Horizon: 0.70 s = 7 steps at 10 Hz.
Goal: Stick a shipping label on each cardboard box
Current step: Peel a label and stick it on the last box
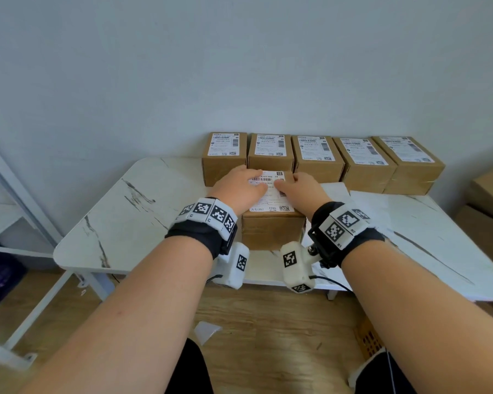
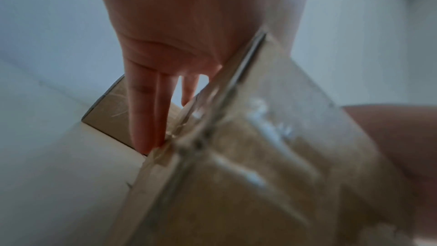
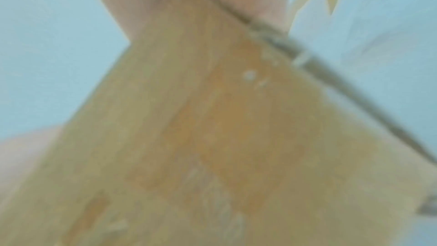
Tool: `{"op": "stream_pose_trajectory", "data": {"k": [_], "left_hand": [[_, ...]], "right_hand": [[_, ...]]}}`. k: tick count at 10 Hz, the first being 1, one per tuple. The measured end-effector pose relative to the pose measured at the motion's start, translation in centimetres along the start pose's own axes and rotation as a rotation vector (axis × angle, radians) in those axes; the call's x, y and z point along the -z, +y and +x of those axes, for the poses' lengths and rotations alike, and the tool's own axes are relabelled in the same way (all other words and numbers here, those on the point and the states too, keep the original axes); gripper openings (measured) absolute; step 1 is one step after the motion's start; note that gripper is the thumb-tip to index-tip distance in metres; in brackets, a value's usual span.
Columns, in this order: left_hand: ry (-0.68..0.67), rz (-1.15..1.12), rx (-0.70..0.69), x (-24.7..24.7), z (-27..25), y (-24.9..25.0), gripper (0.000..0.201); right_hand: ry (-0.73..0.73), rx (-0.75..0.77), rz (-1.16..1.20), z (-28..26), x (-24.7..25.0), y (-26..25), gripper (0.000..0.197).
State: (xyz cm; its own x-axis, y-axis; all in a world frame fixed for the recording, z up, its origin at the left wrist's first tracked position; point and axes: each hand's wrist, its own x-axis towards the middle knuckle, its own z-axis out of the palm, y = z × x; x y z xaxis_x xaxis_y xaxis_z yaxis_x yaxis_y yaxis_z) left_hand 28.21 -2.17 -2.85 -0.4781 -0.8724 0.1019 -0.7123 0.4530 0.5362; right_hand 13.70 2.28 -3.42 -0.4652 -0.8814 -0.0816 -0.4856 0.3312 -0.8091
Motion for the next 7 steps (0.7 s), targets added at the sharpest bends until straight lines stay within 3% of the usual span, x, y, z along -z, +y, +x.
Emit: {"op": "stream_pose_trajectory", "data": {"k": [1,2,3,4,5,6,7], "left_hand": [[-0.166,-0.042,0.061,0.3,-0.8,0.2,0.057],[-0.23,-0.079,0.111,0.5,-1.6,0.4,0.058],[-0.229,-0.086,0.133,0.8,-2.2,1.0,0.061],[-0.173,-0.016,0.115,0.8,-2.9,1.4,0.058],[0.049,0.15,0.064,0.7,-3.7,1.6,0.047],[0.151,0.107,0.061,0.6,-4.8,1.3,0.044],[-0.041,-0.105,0.089,1.0,-5.4,1.1,0.057]], "right_hand": [[-0.008,-0.018,-0.059,-1.4,0.4,-0.9,0.033],[-0.006,0.002,-0.263,-2.7,0.6,-1.6,0.032],[-0.009,-0.034,-0.001,-2.7,0.2,-0.5,0.035],[-0.013,0.017,0.007,-3.1,-0.2,0.4,0.035],[0.012,0.054,-0.05,-3.7,-0.3,0.2,0.036],[0.047,0.047,-0.094,-4.0,-0.5,0.0,0.036],[0.074,0.038,-0.081,-4.2,-0.5,-0.1,0.035]]}}
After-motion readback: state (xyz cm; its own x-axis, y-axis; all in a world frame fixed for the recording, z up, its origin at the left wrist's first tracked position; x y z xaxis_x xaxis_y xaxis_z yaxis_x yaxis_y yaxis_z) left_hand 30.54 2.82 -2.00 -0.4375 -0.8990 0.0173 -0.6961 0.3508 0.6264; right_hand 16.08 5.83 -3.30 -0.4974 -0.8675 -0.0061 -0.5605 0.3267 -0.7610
